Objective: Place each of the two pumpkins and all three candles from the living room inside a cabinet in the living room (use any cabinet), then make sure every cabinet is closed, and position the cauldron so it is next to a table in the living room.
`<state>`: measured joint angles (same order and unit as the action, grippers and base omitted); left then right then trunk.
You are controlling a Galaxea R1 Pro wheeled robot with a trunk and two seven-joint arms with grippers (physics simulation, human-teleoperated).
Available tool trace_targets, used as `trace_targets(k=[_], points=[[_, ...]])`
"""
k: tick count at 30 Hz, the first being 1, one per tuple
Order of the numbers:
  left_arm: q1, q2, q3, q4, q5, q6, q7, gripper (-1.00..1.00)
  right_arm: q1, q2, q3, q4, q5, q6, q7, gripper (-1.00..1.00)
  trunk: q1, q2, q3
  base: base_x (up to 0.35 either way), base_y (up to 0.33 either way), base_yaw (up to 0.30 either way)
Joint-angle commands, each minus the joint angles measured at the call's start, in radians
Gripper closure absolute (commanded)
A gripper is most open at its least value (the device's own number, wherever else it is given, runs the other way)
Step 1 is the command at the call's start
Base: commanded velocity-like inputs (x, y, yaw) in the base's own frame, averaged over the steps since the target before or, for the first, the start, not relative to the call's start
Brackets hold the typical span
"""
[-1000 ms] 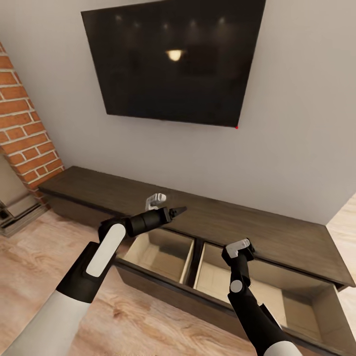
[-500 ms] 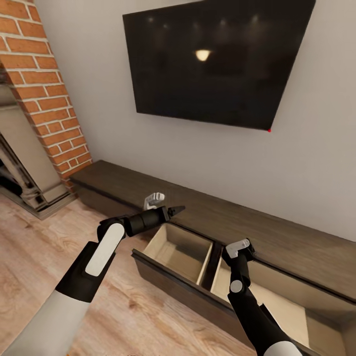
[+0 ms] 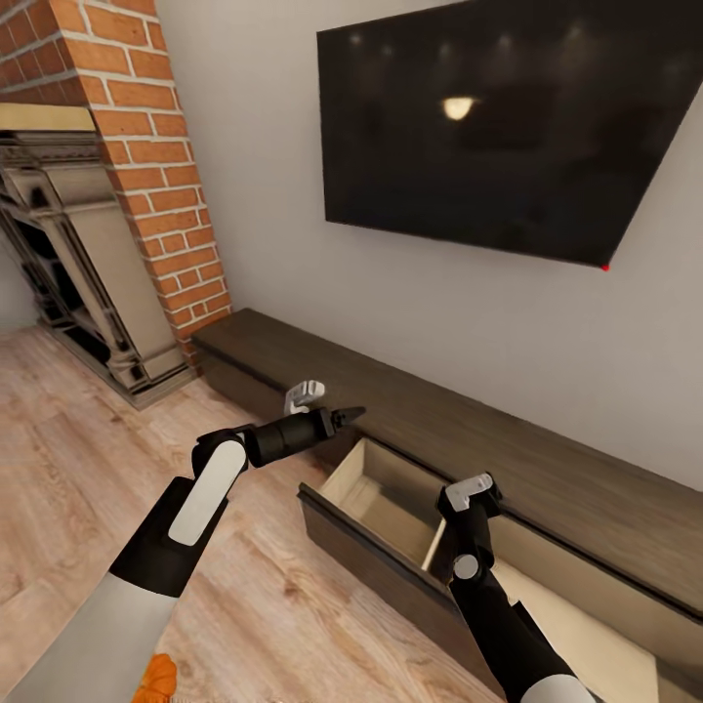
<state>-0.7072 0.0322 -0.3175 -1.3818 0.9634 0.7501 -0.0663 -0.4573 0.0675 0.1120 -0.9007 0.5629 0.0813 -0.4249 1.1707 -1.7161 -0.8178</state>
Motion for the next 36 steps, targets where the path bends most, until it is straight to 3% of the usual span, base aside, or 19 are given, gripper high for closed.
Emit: trace_targets(k=[1, 36], points=[[0.000, 0.000, 0.000, 0.000, 0.000, 0.000, 0.000, -1.00, 0.000, 0.000, 0.000, 0.000, 0.000, 0.000, 0.000, -1.00, 0.000, 0.000, 0.000, 0.000, 0.000, 0.290], [0.000, 0.000, 0.000, 0.005, 0.000, 0.000, 0.000, -1.00, 0.000, 0.001, 0.002, 0.028, 0.003, 0.000, 0.002, -1.00, 0.000, 0.000, 0.000, 0.000, 0.000, 0.290]])
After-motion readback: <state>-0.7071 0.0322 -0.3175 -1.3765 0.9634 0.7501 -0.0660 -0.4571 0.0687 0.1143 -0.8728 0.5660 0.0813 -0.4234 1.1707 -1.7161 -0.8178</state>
